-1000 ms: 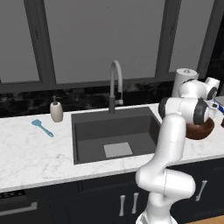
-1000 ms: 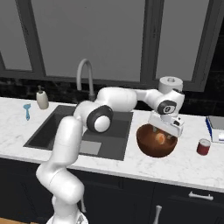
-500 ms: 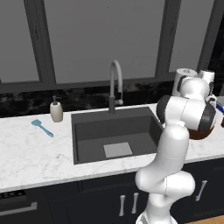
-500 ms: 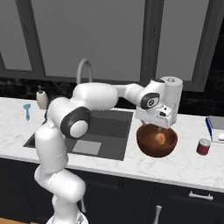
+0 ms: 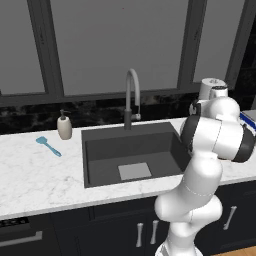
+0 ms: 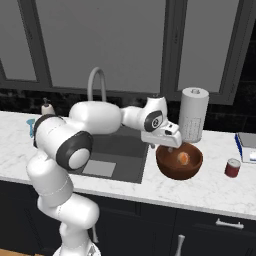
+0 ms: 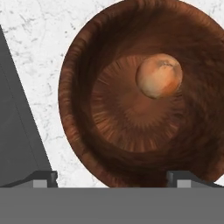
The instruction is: Pick the onion from the sink and place it in the bowl. Then pick the bowl and place it in the microwave. Then close the microwave door and press the start button.
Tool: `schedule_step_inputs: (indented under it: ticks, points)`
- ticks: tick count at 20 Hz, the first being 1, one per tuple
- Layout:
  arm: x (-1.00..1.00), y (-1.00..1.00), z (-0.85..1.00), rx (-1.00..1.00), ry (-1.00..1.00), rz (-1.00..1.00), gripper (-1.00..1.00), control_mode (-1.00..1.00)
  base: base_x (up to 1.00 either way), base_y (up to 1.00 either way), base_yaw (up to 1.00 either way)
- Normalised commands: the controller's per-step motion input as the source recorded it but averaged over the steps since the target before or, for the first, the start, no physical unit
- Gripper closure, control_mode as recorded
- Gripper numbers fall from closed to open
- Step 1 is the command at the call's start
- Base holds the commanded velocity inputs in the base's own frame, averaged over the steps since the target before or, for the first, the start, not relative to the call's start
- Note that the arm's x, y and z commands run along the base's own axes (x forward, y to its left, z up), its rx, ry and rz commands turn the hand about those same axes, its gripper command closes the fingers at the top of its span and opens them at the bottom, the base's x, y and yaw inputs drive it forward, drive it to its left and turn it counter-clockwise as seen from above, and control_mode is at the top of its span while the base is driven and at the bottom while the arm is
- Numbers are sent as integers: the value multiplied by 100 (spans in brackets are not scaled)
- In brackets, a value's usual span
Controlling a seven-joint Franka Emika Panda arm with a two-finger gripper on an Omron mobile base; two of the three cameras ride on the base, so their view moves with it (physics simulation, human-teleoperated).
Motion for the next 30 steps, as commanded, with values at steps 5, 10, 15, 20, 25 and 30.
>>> schedule_step_inputs:
  ticks: [5,10,15,20,25,30]
  points:
    - [4,5,0,0,14,0,-100,-100,0,0,0]
    - [12,0,0,0,14,4,-100,-100,0,0,0]
    - [13,0,-5,4,12,8,-100,-100,0,0,0]
    - [5,0,-18,10,4,8,-100,-100,0,0,0]
    - [10,0,-27,12,2,8,-100,-100,0,0,0]
    - [16,5,-26,2,0,3,-100,-100,0,0,0]
